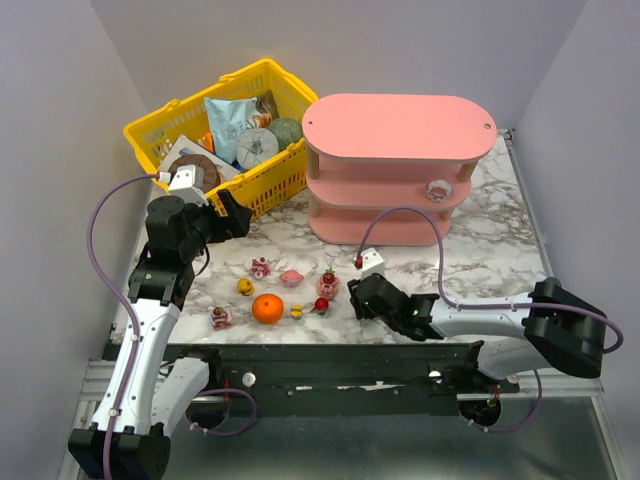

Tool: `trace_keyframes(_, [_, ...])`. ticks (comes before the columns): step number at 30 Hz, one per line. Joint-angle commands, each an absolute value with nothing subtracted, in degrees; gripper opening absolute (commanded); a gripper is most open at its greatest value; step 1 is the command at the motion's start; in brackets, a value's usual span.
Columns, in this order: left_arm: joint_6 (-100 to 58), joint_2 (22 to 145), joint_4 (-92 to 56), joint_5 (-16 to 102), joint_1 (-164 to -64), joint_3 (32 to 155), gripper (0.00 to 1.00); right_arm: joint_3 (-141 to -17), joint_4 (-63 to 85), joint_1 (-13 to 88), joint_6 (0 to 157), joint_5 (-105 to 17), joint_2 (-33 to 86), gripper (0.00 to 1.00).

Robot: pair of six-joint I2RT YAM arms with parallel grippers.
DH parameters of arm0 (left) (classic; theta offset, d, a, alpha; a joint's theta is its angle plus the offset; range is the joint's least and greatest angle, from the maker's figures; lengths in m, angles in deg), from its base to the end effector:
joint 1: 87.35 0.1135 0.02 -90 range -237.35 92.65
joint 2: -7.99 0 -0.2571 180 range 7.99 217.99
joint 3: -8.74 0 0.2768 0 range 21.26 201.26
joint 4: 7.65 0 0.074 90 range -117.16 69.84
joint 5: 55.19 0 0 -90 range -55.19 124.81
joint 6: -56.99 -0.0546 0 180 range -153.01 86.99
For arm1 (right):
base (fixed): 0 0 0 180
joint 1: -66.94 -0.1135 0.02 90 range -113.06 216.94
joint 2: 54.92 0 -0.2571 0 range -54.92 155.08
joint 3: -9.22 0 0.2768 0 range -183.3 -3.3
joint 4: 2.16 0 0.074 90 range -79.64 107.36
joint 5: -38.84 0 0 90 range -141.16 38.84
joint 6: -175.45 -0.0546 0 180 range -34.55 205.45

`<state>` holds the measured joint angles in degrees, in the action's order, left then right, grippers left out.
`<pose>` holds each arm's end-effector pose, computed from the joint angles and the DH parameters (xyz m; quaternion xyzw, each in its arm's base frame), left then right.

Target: Place and organize the plastic toys onto the shelf

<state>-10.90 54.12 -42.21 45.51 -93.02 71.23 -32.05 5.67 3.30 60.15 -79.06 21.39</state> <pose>0.2266 -0.0327 0.3369 -0.0612 0.8060 -0.2135 0.5486 0.1452 0.2354 0.1212 -0.2011 0.8719 0.1141 0.4317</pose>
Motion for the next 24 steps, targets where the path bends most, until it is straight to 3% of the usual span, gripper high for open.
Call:
trace_keyframes(1, [-11.56, 53.79, -41.96, 45.97, -92.71, 70.74, 0.99, -34.15, 2.18, 3.83, 64.36, -75.95, 25.49, 0.45])
trace_keyframes(6, [-11.48, 53.35, -42.05, 46.06, -92.71, 70.57, 0.99, -35.38, 3.24, 3.84, 62.87, -74.45, 28.14, 0.46])
trace_keyframes(9, [-11.56, 53.26, -42.05, 45.97, -92.71, 70.56, 0.99, -35.64, 4.12, 3.83, 62.60, -75.50, 27.79, 0.54])
trace_keyframes(13, [-11.65, 53.26, -42.05, 46.06, -92.71, 70.56, 0.99, -35.03, 4.65, 3.92, 62.08, -78.57, 25.77, 0.88])
trace_keyframes(16, [-11.74, 53.35, -41.87, 46.06, -92.71, 70.39, 0.99, -35.03, 5.26, 3.83, 62.16, -80.51, 24.89, 0.99])
trace_keyframes(24, [-11.83, 53.35, -42.14, 46.23, -92.71, 70.04, 0.99, -35.29, 9.83, 3.75, 52.52, -84.91, 22.78, 1.00])
